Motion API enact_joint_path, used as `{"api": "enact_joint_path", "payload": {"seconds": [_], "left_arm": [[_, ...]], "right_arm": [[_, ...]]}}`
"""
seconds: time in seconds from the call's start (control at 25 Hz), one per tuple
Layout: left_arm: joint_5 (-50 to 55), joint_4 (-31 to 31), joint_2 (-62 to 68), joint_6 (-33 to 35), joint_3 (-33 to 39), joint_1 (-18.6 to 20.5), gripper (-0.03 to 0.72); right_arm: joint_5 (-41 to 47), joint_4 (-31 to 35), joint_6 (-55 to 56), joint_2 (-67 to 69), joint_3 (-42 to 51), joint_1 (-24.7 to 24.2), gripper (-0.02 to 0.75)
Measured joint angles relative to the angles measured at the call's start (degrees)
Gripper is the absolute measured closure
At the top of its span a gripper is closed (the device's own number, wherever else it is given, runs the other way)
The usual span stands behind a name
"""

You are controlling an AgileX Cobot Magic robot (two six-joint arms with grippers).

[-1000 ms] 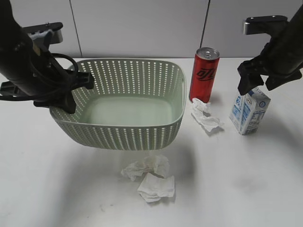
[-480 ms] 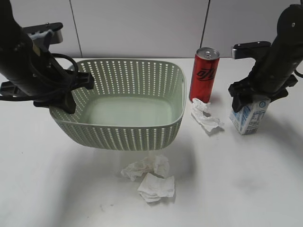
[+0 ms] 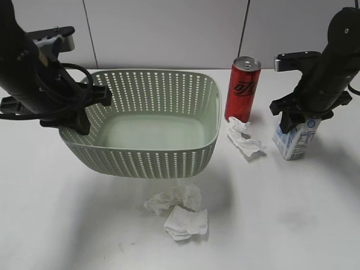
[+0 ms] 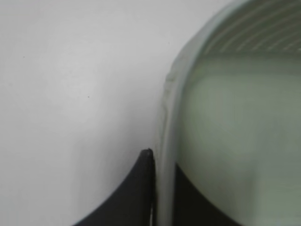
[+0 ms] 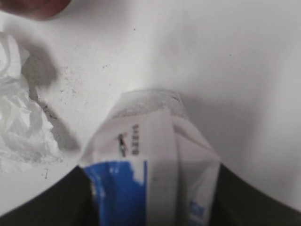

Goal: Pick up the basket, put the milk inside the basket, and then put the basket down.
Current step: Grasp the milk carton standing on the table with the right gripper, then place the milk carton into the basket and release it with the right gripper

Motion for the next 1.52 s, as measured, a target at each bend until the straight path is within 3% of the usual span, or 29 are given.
{"api": "enact_joint_path", "payload": {"seconds": [0.32,0.84,0.96,1.2,1.52], "left_arm": [[0.00,0.11,0.00,-0.05,0.00,0.00,0.680],[-1.15,-0.64,1.21,-0.05,0.00,0.00,0.680],[-2.04,-0.64,4.22,-0.05,-0.11,0.00,0.680],[-4.07,-0.59,8.43,-0.05,-0.11,0.00,0.681],[-5.31,-0.96,8.54,-0.05,-0.33,0.00,0.681]], "right_arm": [[2.83,0.51,0.67,-2.43,-0.30,0.02,0.420],[15.24,0.89,0.22,-22.29,-0.30,1.05,0.420],[17.19,0.89,-0.07,-26.46,-0.30,4.39,0.420],[19.65,1.77,-0.17,-28.13,-2.41,15.63,0.420],[17.67,5.93,-0.17,-20.84,-13.57,27.45,0.420]]}}
